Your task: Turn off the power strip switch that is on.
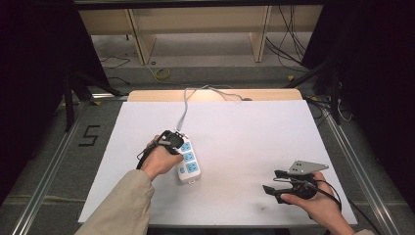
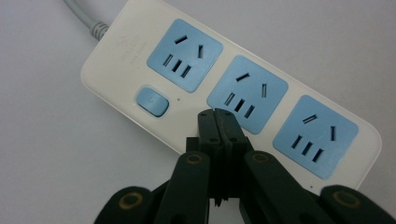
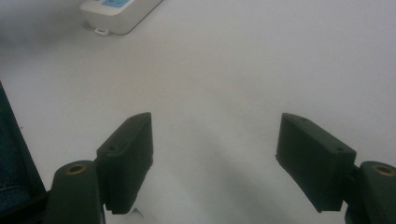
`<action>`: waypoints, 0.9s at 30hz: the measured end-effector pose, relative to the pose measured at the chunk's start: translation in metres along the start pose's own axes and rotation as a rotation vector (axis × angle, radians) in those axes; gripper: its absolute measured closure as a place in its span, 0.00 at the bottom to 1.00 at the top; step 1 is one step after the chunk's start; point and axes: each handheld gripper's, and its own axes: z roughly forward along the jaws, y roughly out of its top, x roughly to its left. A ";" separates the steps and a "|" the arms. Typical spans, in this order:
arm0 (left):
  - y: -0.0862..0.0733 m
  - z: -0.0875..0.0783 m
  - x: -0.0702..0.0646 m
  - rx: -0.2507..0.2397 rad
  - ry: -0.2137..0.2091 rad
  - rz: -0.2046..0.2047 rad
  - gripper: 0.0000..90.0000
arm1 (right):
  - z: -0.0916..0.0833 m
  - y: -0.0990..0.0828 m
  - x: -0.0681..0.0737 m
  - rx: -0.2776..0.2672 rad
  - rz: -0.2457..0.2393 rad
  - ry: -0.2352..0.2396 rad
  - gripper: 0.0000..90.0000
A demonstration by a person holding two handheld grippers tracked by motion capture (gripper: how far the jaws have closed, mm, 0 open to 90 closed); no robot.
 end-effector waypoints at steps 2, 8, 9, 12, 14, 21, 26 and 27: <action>0.000 0.000 0.000 0.000 0.001 0.000 1.00 | 0.000 0.000 0.000 -0.001 0.000 0.000 0.31; 0.000 0.000 -0.001 0.000 0.006 0.006 1.00 | 0.000 0.000 0.000 0.000 -0.001 0.000 0.31; 0.000 0.000 -0.001 0.001 0.007 0.007 1.00 | 0.000 0.000 0.000 -0.001 0.000 0.000 0.31; 0.000 0.000 -0.001 0.001 0.006 0.009 1.00 | 0.000 0.000 -0.001 -0.002 -0.002 -0.001 0.31; 0.000 0.000 -0.001 0.001 0.005 0.007 1.00 | 0.000 0.000 0.000 -0.003 -0.002 -0.001 0.31; 0.000 0.000 -0.001 0.001 0.009 0.012 1.00 | 0.000 0.000 -0.001 -0.004 -0.001 -0.004 0.31; 0.000 0.000 -0.001 0.000 0.009 0.014 1.00 | -0.001 0.001 0.000 -0.006 0.000 -0.003 0.31; 0.000 0.000 -0.001 0.000 0.009 0.013 1.00 | -0.001 0.001 0.000 -0.005 0.000 -0.002 0.31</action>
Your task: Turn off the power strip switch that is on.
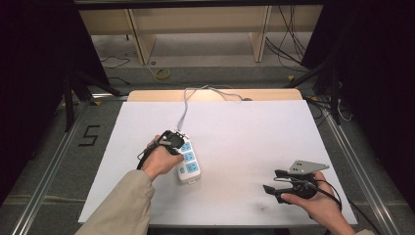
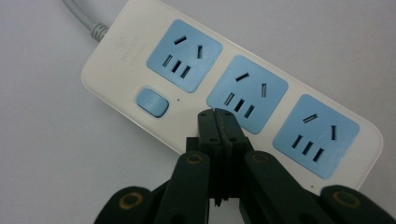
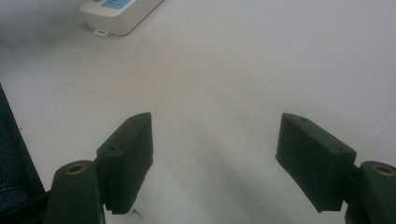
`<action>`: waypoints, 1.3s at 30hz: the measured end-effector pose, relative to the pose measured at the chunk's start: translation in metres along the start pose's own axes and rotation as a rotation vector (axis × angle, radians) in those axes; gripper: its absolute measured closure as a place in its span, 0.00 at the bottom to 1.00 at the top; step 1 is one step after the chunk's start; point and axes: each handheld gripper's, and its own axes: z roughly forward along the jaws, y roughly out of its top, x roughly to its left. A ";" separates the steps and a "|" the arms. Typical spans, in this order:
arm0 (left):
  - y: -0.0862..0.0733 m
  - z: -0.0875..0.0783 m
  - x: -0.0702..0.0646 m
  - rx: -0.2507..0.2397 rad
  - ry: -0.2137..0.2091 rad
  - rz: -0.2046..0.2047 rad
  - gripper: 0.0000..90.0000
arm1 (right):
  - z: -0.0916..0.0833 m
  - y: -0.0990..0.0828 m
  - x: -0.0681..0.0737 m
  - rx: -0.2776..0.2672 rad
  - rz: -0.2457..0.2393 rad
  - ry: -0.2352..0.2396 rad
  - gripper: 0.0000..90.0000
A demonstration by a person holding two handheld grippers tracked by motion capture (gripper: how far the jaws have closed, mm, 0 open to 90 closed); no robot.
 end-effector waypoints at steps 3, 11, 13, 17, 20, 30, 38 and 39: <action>0.000 0.000 0.000 0.000 -0.003 -0.002 1.00 | 0.000 0.000 -0.001 0.001 0.001 0.000 0.31; 0.000 0.000 0.001 -0.002 -0.008 -0.005 1.00 | 0.000 0.000 -0.001 0.000 0.000 0.001 0.31; 0.000 0.000 0.001 -0.002 -0.007 0.001 1.00 | -0.001 0.000 -0.001 -0.002 0.000 -0.001 0.31; 0.000 0.000 0.001 -0.002 -0.006 0.002 1.00 | -0.001 0.000 -0.001 -0.001 0.001 -0.002 0.31; 0.000 0.000 0.001 -0.003 -0.008 0.000 1.00 | -0.001 0.000 -0.001 0.000 0.001 -0.001 0.31; 0.000 0.000 0.002 -0.008 -0.018 -0.012 1.00 | -0.001 0.000 -0.001 -0.003 0.001 -0.002 0.31; 0.000 -0.003 0.002 -0.023 -0.017 -0.012 1.00 | -0.001 0.000 -0.001 -0.005 0.001 -0.001 0.31; 0.000 -0.003 0.003 -0.013 -0.014 -0.006 1.00 | -0.001 0.000 -0.001 -0.004 0.000 -0.001 0.31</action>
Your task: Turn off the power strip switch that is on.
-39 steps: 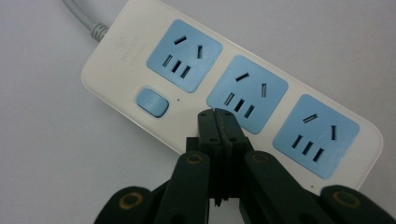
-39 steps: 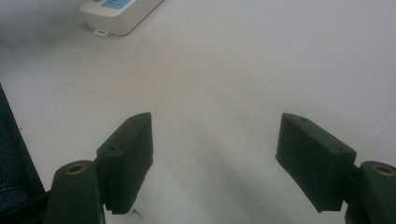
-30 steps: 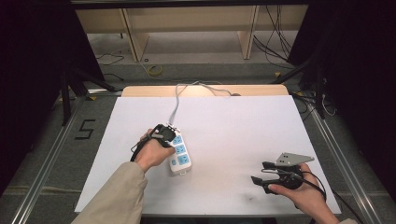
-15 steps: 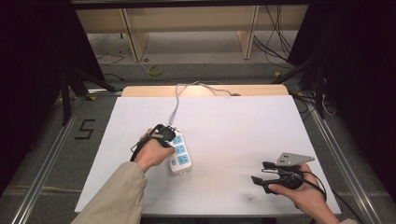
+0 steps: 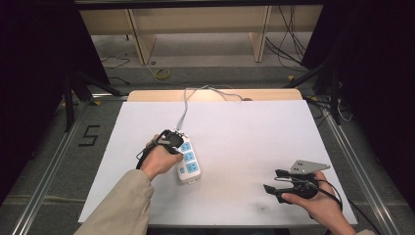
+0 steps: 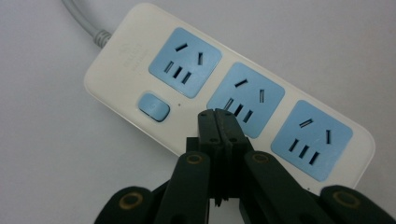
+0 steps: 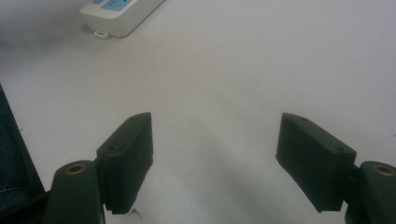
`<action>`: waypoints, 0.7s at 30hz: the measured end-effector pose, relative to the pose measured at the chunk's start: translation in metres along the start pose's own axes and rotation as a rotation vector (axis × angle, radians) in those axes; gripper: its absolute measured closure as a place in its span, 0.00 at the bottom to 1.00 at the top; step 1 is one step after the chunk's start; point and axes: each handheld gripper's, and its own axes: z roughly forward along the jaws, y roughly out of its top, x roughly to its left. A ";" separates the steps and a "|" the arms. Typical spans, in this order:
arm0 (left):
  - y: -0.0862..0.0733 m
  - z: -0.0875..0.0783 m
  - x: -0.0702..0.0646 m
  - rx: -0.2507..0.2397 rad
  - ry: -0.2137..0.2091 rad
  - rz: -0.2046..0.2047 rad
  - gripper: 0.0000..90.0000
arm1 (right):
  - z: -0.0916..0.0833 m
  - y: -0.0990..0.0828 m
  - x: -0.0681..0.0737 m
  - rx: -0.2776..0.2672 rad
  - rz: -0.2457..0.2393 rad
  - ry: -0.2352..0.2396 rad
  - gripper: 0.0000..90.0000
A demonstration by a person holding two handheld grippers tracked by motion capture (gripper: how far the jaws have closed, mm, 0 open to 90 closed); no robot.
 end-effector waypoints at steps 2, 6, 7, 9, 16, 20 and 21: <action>0.000 0.000 0.000 -0.002 0.001 -0.002 1.00 | 0.000 0.000 0.000 0.001 0.001 0.000 0.31; 0.000 0.000 0.000 -0.006 0.005 0.001 1.00 | 0.000 0.000 0.000 0.001 0.002 0.001 0.31; 0.000 0.000 0.000 -0.006 0.004 0.001 1.00 | 0.000 0.000 0.000 0.000 0.001 0.001 0.31; 0.000 0.000 0.000 -0.007 0.002 0.001 1.00 | 0.000 0.000 0.000 0.001 0.001 0.000 0.31; -0.001 0.000 -0.001 -0.016 -0.003 0.000 1.00 | 0.000 0.000 0.000 -0.002 0.004 0.003 0.31; -0.001 -0.004 0.001 -0.036 -0.003 -0.002 1.00 | 0.001 0.000 -0.001 -0.003 0.010 0.004 0.31; -0.001 -0.005 0.001 -0.041 -0.005 -0.006 1.00 | 0.001 0.000 -0.001 -0.003 0.010 0.005 0.31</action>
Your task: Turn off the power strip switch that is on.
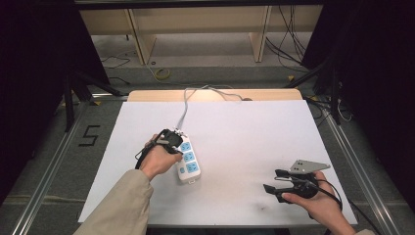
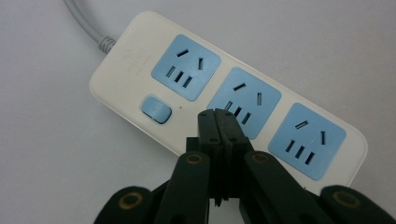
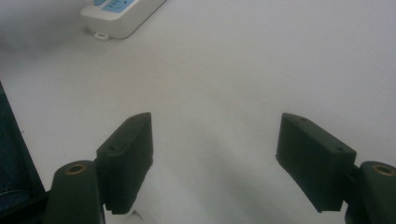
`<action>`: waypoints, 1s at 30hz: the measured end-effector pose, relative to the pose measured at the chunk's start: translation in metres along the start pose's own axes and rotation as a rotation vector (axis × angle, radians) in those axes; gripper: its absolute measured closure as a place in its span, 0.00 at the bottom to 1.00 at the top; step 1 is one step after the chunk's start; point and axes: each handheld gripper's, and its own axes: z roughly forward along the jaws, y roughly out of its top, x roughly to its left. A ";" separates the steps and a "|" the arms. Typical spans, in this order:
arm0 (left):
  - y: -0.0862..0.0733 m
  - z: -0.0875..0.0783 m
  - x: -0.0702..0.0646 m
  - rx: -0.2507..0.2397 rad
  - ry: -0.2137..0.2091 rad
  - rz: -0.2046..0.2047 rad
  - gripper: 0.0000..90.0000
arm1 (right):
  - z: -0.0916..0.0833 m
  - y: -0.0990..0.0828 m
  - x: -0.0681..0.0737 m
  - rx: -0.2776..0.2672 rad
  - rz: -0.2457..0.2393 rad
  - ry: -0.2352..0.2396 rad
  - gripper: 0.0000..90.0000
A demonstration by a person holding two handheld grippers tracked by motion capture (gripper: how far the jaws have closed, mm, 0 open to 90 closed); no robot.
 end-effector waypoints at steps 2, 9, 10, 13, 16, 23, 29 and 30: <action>0.000 -0.002 0.001 -0.011 0.001 -0.001 1.00 | 0.000 0.000 0.000 0.002 -0.002 0.001 0.31; -0.002 -0.008 0.004 -0.059 0.005 0.001 1.00 | 0.000 0.000 0.000 0.001 0.001 0.000 0.31; -0.002 -0.009 0.004 -0.063 0.007 0.002 1.00 | 0.000 0.000 0.000 0.001 0.001 0.000 0.31; -0.003 -0.011 0.004 -0.076 0.002 0.001 1.00 | 0.000 0.000 0.000 0.003 -0.003 0.001 0.31; -0.004 -0.013 0.005 -0.085 0.004 0.005 1.00 | 0.000 0.000 0.000 0.000 0.000 0.000 0.31; -0.007 -0.019 0.007 -0.113 0.012 0.000 0.95 | -0.001 -0.001 -0.001 0.000 -0.001 -0.003 0.31; -0.010 -0.025 0.007 -0.141 0.014 -0.005 0.93 | -0.001 -0.001 -0.001 0.002 -0.001 -0.002 0.31; -0.010 -0.026 0.007 -0.143 0.015 -0.003 0.93 | -0.001 -0.001 -0.001 0.001 -0.002 -0.003 0.31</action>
